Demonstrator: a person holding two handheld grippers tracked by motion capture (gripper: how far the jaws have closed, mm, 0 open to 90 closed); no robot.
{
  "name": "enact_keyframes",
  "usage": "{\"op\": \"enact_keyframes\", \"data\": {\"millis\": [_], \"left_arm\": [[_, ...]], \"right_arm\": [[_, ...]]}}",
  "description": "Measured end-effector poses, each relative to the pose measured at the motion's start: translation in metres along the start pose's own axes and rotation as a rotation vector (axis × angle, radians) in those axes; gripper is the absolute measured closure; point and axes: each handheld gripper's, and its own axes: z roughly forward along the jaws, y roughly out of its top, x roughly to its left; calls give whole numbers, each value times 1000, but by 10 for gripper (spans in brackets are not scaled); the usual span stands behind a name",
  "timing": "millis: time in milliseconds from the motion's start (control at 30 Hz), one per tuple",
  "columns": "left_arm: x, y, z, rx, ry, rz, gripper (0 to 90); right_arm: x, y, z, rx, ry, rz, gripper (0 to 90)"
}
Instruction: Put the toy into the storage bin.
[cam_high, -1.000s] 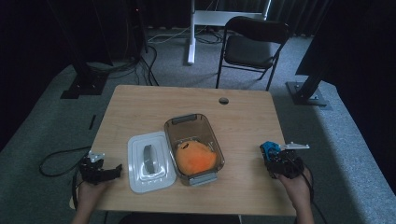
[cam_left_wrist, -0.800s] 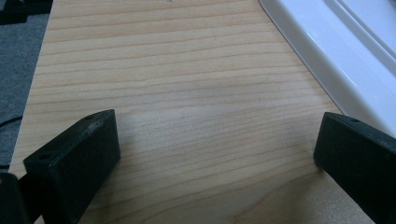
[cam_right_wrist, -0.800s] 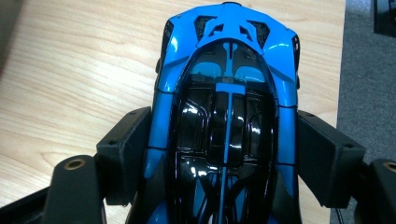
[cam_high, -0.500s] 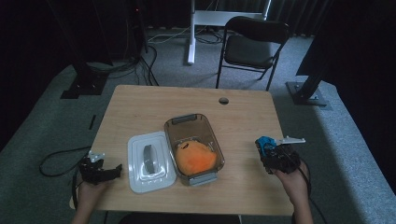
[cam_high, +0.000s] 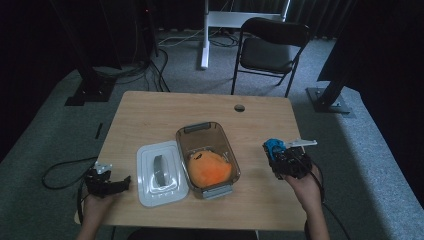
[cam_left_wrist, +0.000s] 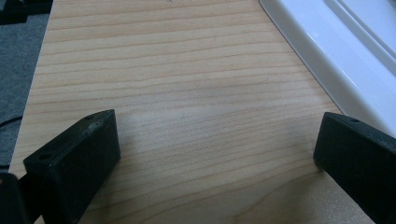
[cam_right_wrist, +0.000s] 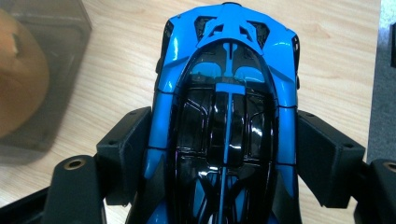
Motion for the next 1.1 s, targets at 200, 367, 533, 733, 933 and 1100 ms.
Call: {"op": "enact_keyframes", "data": {"millis": [200,367,533,733,933,1100], "left_arm": [[0,0,0,-1,0,0,7],[0,0,0,-1,0,0,7],[0,0,0,-1,0,0,7],[0,0,0,-2,0,-1,7],[0,0,0,-1,0,-1,7],[0,0,0,-2,0,2,7]], "right_arm": [[9,11,-1,-10,17,-17,249],[18,20,-1,-22,35,-28,249],[30,29,-1,-30,57,-49,249],[44,38,0,-40,80,-71,249],[58,48,2,-45,105,-99,249],[70,54,3,-53,121,-122,248]]}}
